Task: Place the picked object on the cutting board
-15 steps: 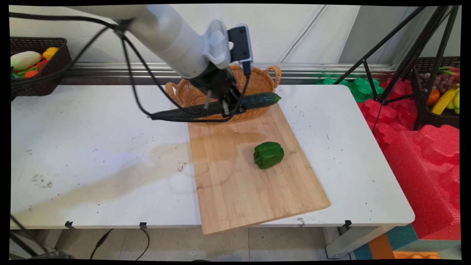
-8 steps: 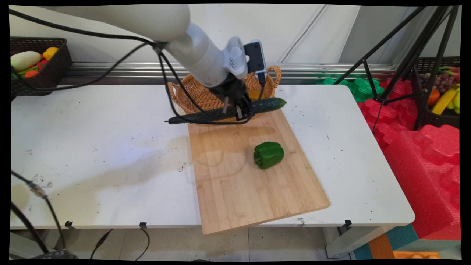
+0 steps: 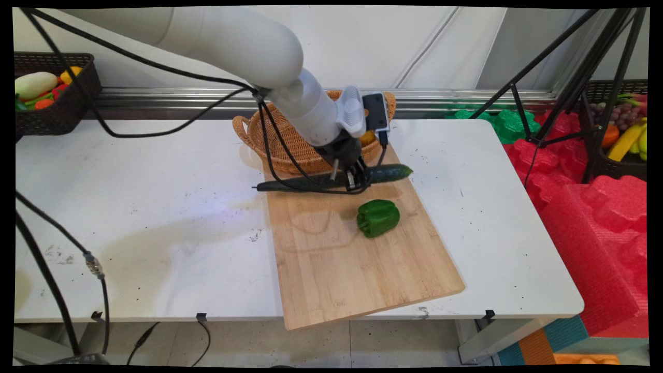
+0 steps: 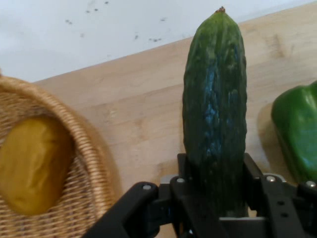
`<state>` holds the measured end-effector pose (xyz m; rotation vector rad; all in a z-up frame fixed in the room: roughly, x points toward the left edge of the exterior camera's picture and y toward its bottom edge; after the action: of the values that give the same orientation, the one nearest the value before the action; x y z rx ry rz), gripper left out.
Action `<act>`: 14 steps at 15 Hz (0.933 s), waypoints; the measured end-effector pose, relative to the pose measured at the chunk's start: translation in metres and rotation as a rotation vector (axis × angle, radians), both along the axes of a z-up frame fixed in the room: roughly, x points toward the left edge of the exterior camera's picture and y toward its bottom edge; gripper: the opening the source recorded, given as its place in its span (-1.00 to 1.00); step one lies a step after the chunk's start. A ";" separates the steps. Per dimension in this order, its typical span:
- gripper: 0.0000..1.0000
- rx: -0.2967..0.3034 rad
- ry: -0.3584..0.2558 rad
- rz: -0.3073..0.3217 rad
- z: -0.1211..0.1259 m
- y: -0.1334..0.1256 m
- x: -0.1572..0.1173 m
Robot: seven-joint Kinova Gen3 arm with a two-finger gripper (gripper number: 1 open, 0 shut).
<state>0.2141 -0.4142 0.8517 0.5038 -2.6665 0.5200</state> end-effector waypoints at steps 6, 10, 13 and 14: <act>-1.00 0.025 -0.005 -0.004 -0.019 -0.005 -0.003; -1.00 0.036 -0.014 -0.003 -0.024 -0.007 0.000; -1.00 0.050 -0.018 -0.010 -0.027 -0.005 0.003; 1.00 0.056 -0.019 -0.014 -0.028 -0.004 0.004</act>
<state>0.2185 -0.4185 0.8240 0.4976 -2.7075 0.4494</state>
